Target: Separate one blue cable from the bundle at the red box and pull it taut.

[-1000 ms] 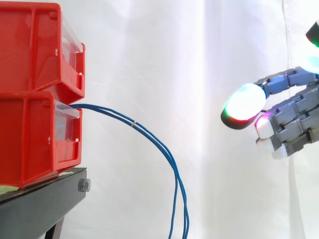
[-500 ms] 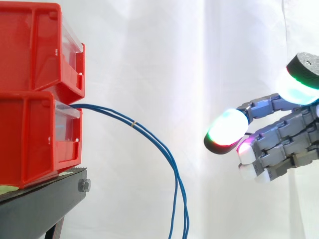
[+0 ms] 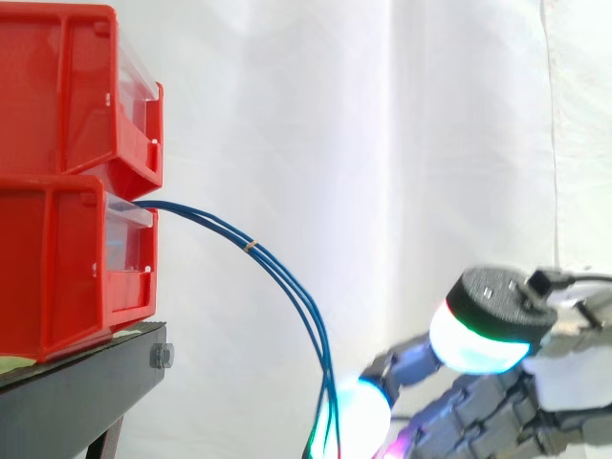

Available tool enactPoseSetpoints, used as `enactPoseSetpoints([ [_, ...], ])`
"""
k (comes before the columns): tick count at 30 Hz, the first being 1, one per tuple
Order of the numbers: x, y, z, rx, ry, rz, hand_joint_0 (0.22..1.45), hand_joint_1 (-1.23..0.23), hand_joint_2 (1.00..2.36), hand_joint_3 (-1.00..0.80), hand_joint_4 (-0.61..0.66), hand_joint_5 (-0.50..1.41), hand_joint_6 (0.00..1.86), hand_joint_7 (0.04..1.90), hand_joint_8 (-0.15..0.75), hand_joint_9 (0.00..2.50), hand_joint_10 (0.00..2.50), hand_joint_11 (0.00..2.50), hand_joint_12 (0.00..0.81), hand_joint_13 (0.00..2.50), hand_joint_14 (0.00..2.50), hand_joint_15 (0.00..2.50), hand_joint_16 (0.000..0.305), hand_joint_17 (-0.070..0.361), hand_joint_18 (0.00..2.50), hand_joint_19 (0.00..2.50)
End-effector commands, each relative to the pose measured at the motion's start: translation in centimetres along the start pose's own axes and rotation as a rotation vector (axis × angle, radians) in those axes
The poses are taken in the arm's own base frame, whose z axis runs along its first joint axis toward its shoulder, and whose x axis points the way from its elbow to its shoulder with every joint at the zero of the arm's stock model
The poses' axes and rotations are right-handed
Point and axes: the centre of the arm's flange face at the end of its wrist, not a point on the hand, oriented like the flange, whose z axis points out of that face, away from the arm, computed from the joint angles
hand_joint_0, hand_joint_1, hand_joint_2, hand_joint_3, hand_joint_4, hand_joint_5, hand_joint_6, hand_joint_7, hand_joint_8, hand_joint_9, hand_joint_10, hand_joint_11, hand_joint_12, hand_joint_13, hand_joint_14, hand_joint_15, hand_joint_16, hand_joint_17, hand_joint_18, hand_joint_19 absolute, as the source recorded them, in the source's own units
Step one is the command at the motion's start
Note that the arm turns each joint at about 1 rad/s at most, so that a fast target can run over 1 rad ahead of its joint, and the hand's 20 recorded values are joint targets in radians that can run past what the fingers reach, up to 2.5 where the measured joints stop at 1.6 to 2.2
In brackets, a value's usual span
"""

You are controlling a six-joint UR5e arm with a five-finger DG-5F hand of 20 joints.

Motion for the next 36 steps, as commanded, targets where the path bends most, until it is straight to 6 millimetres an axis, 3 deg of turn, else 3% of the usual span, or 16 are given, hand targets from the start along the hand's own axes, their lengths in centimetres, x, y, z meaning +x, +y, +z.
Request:
enactPoseSetpoints([
  [1, 0.3, 0.6, 0.8, 0.054, 0.05, -0.024, 0.52, -0.66, 1.0, -0.5, 0.14, -0.18, 0.5, 0.78, 0.239, 0.66, 0.02, 0.56, 0.29, 0.61, 0.01, 0.38, 0.035, 0.078, 0.38, 0.47],
  [6, -0.4, 1.7, 0.9, 0.082, 0.058, -0.047, 0.52, -0.66, 1.0, -0.5, 0.14, -0.18, 0.5, 0.78, 0.239, 0.66, 0.02, 0.57, 0.292, 0.62, 0.01, 0.38, 0.035, 0.078, 0.38, 0.48],
  [13, -2.5, 6.6, 0.2, 0.001, 0.058, 0.017, 0.52, -0.65, 1.0, -0.5, 0.14, -0.18, 0.5, 0.78, 0.238, 0.66, 0.02, 0.57, 0.291, 0.61, 0.01, 0.38, 0.035, 0.079, 0.38, 0.48],
  [14, -3.5, 8.0, -0.5, -0.01, 0.046, 0.023, 0.52, -0.65, 1.0, -0.5, 0.14, -0.18, 0.5, 0.79, 0.237, 0.67, 0.02, 0.56, 0.29, 0.61, 0.01, 0.38, 0.035, 0.079, 0.38, 0.48],
  [16, -4.1, 8.7, -0.8, -0.014, 0.04, 0.032, 0.52, -0.65, 1.0, -0.5, 0.14, -0.18, 0.5, 0.79, 0.238, 0.66, 0.02, 0.58, 0.29, 0.62, 0.01, 0.38, 0.035, 0.079, 0.38, 0.48],
  [23, -4.9, 9.7, 0.2, -0.067, 0.018, 0.07, 0.52, -0.65, 1.0, -0.5, 0.15, -0.18, 0.5, 0.79, 0.238, 0.66, 0.02, 0.57, 0.291, 0.62, 0.01, 0.38, 0.035, 0.079, 0.38, 0.48],
  [28, -3.2, 5.9, 3.1, -0.062, 0.044, 0.074, 0.52, -0.65, 1.0, -0.5, 0.15, -0.18, 0.5, 0.78, 0.238, 0.66, 0.02, 0.57, 0.291, 0.62, 0.01, 0.38, 0.035, 0.079, 0.38, 0.48],
  [36, -2.9, 6.0, 3.9, -0.098, 0.057, 0.109, 0.52, -0.65, 1.0, -0.5, 0.15, -0.18, 0.5, 0.78, 0.239, 0.67, 0.02, 0.57, 0.291, 0.63, 0.02, 0.39, 0.035, 0.079, 0.39, 0.49],
])
